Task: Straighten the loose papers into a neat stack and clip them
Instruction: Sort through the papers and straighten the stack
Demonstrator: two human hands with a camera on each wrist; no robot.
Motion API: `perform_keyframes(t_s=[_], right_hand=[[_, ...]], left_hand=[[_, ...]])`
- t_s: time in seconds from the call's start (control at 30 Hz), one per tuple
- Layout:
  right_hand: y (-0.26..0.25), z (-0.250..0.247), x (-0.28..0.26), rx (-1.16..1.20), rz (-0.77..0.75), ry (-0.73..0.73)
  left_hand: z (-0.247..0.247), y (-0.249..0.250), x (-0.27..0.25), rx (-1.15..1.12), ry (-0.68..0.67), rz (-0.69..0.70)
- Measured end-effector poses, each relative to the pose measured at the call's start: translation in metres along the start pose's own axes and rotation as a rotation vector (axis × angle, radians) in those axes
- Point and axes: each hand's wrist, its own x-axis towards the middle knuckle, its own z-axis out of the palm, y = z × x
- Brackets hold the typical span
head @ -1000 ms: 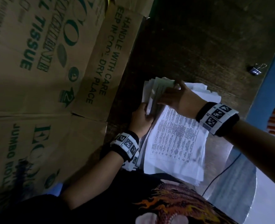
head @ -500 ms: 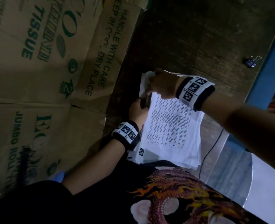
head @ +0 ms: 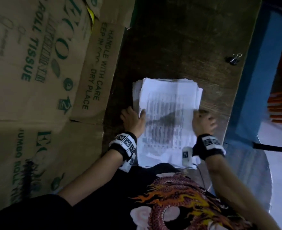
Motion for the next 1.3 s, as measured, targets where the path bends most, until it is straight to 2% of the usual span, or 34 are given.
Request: perform_keyframes(t_s=[0.07,0.13,0.2,0.3,0.37,0.5,0.53,0.6,0.67,0.73,0.83,0.97,1.03,1.1,1.2,1.3], right_hand=[[-0.001,0.019,-0.010,0.040,-0.112,-0.074],[-0.009,0.026,-0.016,0.115,-0.190,-0.090],[-0.010,0.016,-0.010,0.256,-0.166,-0.116],[0.011,-0.004,0.005,0.374,-0.159,-0.214],[0.021,-0.013,0.006,0.449,-0.177,-0.293],[0.044,-0.018,0.005,0.569,-0.132,-0.498],[0.050,-0.019,0.003,0.553,-0.126,-0.550],[0.061,-0.018,0.001,0.484,-0.214,-0.605],[0.069,-0.015,-0.001,0.515,-0.324,-0.571],[0.074,-0.023,-0.005,0.717,-0.400,-0.573],[0.065,-0.054,-0.025,1.004,-0.628,-0.578],[0.034,-0.082,-0.070,0.967,-0.859,-0.305],[0.025,-0.089,-0.089,0.991,-0.897,-0.183],[0.022,-0.097,-0.100,1.038,-0.896,-0.137],[0.029,-0.100,-0.101,1.012,-0.891,-0.156],[0.036,-0.097,-0.100,0.971,-0.884,-0.165]], left_hand=[[0.014,0.021,-0.012,0.053,-0.067,-0.007],[0.019,0.037,-0.018,0.063,-0.075,-0.026],[0.012,0.040,-0.016,0.080,-0.059,-0.010],[-0.006,0.033,-0.015,0.039,-0.130,0.038],[-0.008,0.028,-0.018,-0.032,-0.172,0.027],[-0.004,0.019,-0.025,-0.310,-0.221,-0.070],[-0.003,0.015,-0.028,-0.340,-0.231,-0.062],[-0.001,0.004,-0.032,-0.384,-0.237,-0.017],[-0.003,-0.001,-0.039,-0.445,-0.208,0.061],[-0.015,0.004,-0.053,-0.514,-0.155,0.159],[-0.039,0.022,-0.076,-0.593,-0.053,0.349],[-0.063,0.050,-0.098,-0.745,0.090,0.540],[-0.075,0.058,-0.100,-0.829,0.128,0.587],[-0.088,0.056,-0.096,-0.842,0.100,0.631],[-0.096,0.043,-0.079,-0.658,0.001,0.717],[-0.108,0.042,-0.068,-0.632,-0.142,0.823]])
